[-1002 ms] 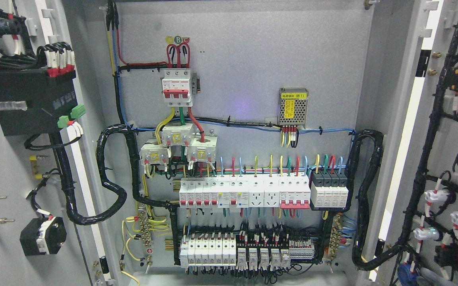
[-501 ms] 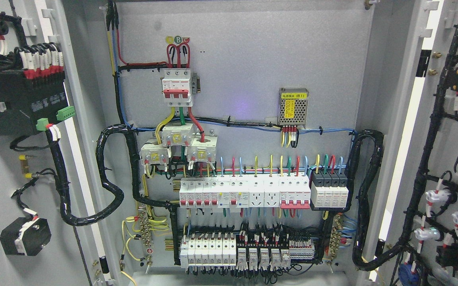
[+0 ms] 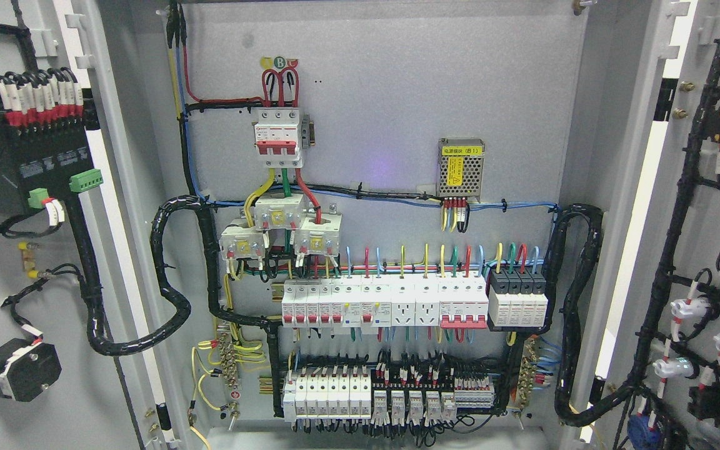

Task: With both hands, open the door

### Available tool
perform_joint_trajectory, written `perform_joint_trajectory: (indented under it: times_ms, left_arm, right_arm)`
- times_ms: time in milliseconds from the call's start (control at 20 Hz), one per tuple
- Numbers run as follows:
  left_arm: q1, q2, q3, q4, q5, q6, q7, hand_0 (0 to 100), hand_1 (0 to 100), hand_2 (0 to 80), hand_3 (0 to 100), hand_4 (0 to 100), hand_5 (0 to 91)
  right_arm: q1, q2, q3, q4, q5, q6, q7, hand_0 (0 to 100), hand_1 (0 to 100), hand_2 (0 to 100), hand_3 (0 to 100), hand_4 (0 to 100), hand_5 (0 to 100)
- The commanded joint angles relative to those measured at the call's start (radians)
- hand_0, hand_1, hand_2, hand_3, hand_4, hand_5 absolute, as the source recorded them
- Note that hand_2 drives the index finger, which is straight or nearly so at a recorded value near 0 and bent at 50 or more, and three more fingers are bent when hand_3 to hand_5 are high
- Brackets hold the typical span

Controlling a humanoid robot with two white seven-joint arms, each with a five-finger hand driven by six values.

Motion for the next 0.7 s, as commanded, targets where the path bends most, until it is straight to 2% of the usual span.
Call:
perform_joint_trajectory:
  times_ms: [0,200,401,651]
  left_arm:
    - [-0.030,0.069,0.077,0.148,0.036,-0.172,-0.003,0,0,0.0,0,0,0.0]
    - [-0.067,0.100,0.094,0.218,0.061,-0.162,-0.003,0,0,0.0,0,0,0.0]
    - [-0.109,0.124,0.095,0.269,0.061,-0.055,-0.003,0,0,0.0,0,0,0.0]
    - [-0.149,0.127,0.094,0.309,0.058,0.008,-0.003,0,0,0.0,0,0,0.0]
  right_arm:
    - [0.018,0.003,-0.028,-0.009,-0.003,-0.007,0.000,38,0,0,0,0,0]
    - [0.035,0.001,-0.035,-0.017,-0.021,-0.013,0.000,38,0,0,0,0,0]
    - [0.050,-0.001,-0.038,-0.021,-0.021,-0.019,0.001,38,0,0,0,0,0]
    - [0.064,0.001,-0.047,-0.023,-0.023,-0.021,0.001,38,0,0,0,0,0]
